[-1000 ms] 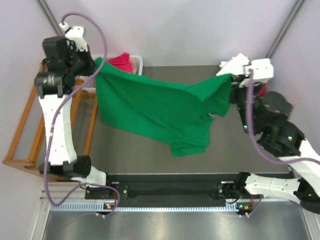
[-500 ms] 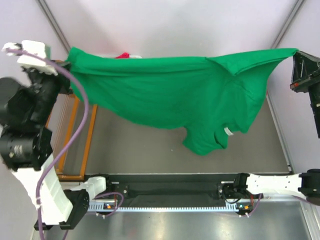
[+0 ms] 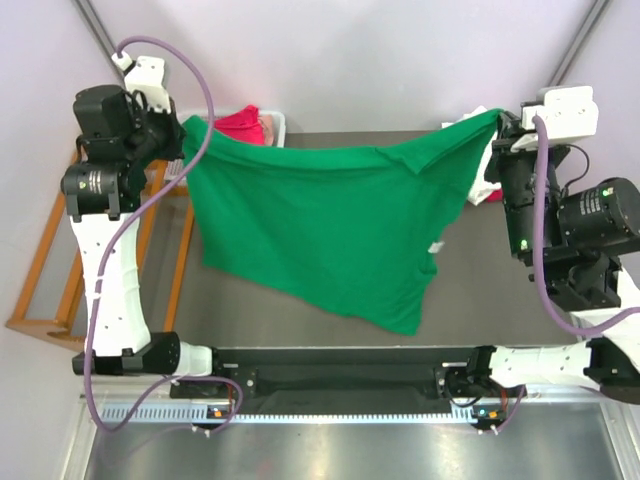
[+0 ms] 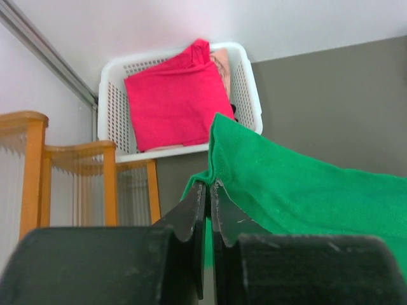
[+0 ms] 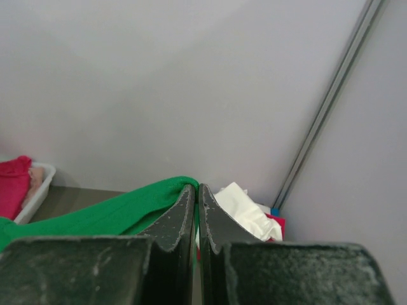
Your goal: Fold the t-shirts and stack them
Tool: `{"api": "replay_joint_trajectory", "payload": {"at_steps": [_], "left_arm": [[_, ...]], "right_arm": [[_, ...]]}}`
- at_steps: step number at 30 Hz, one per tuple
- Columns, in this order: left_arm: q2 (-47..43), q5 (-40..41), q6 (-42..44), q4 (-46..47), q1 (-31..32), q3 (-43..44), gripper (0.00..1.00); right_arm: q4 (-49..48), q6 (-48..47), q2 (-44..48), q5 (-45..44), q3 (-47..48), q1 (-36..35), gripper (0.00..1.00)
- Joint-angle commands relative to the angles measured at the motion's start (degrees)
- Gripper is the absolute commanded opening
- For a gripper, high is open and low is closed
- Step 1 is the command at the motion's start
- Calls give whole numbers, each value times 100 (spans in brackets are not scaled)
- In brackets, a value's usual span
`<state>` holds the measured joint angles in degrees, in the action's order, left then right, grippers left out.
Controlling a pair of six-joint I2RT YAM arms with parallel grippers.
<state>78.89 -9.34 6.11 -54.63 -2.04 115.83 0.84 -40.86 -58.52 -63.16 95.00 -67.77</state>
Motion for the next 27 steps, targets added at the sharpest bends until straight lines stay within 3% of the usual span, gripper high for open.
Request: {"api": "replay_joint_trajectory", "payload": {"at_steps": [1, 6, 7, 9, 11, 15, 18, 19, 22, 27], "left_arm": [[82, 47, -48, 41, -15, 834, 0], [-258, 20, -128, 5, -24, 1319, 0], [-391, 38, -110, 162, -24, 1319, 0], [-838, 82, -75, 373, -24, 1275, 0], [-1120, 38, 4, 628, -24, 1267, 0], [-1526, -85, -40, 454, -24, 1302, 0], [-1771, -41, -31, 392, -24, 873, 0], [-1868, -50, 4, 453, -24, 427, 0], [-2036, -173, -4, 497, -24, -356, 0], [-1782, -244, 30, 883, -24, -1518, 0]], "right_arm": [[-122, 25, 78, -135, 316, 377, 0], [1215, 1114, -19, -258, 1160, 309, 0], [1051, 1055, 25, -554, 1205, 134, 0], [534, 82, 34, -1012, 1056, -86, 0], [-713, -1039, 121, -1444, 574, -490, 0], [-955, -1030, 315, -1594, 685, -1229, 0], [-910, -1099, 307, -1647, 923, -1292, 0], [-1058, -1534, 289, -1639, 898, -1292, 0], [-2725, -2860, 193, -1376, 555, -1292, 0], [-2879, -2936, -238, -769, 1176, -906, 0]]}}
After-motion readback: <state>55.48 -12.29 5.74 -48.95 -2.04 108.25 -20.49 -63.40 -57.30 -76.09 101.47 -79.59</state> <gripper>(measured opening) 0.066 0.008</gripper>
